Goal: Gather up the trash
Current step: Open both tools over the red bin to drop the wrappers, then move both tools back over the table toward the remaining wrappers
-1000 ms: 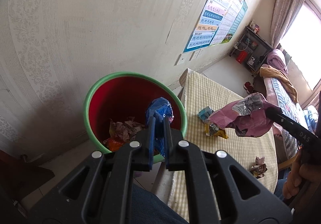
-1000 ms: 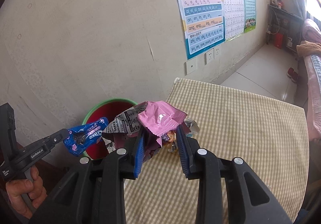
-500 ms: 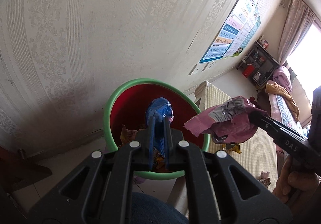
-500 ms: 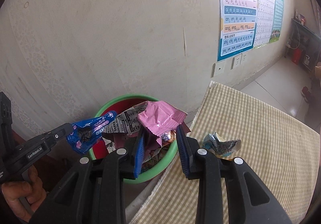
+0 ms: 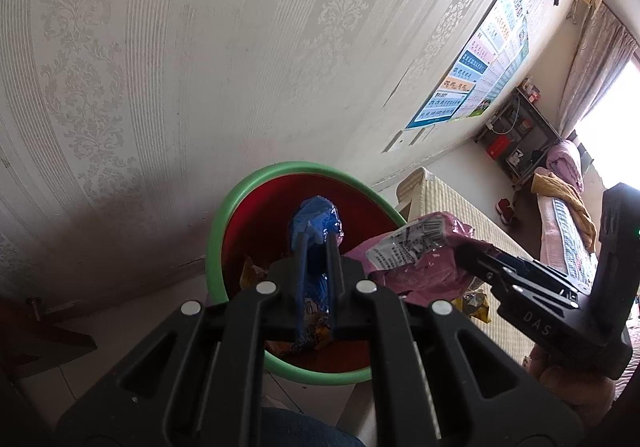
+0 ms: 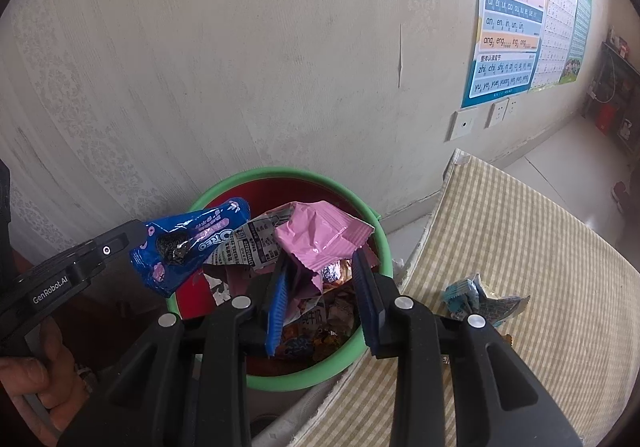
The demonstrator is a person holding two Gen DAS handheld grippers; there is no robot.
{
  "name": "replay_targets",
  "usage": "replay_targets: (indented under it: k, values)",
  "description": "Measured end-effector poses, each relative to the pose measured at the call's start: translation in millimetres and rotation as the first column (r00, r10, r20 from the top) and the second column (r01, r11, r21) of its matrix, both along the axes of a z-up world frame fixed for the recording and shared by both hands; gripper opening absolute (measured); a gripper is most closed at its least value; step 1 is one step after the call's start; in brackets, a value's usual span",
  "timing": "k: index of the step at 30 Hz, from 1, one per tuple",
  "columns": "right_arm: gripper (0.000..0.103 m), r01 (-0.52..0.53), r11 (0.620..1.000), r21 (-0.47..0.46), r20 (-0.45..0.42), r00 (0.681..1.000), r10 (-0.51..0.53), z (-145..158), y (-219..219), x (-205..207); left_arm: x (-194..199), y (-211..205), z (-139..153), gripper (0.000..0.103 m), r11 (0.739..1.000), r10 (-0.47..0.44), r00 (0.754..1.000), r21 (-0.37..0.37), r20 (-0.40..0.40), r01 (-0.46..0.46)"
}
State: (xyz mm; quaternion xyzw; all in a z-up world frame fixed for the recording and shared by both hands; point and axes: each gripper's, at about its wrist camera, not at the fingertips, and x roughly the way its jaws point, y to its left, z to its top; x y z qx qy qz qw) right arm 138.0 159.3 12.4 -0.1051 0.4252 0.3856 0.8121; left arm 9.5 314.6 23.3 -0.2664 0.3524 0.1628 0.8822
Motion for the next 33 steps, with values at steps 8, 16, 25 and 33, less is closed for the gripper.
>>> replay_targets:
  k: [8,16,25,33]
  values:
    - [0.076,0.013,1.0,0.001,-0.022,1.0,-0.013,-4,0,4,-5,9,5,0.076,0.998,0.048,0.997,-0.042,0.053,-0.046]
    - [0.09,0.025,1.0,-0.006,-0.009,1.0,-0.025,2,-22,-4,-18,-2,11,0.097,0.997,0.072,0.996,-0.033,0.058,-0.07]
    - [0.092,0.078,0.997,-0.002,-0.005,0.997,-0.079,8,-74,-15,-21,-39,12,0.097,1.0,0.021,1.0,-0.01,0.014,-0.021]
    - [0.093,0.164,0.987,-0.007,-0.015,0.986,-0.164,5,-139,-22,-6,-89,10,0.097,0.998,-0.062,0.998,-0.006,-0.023,0.062]
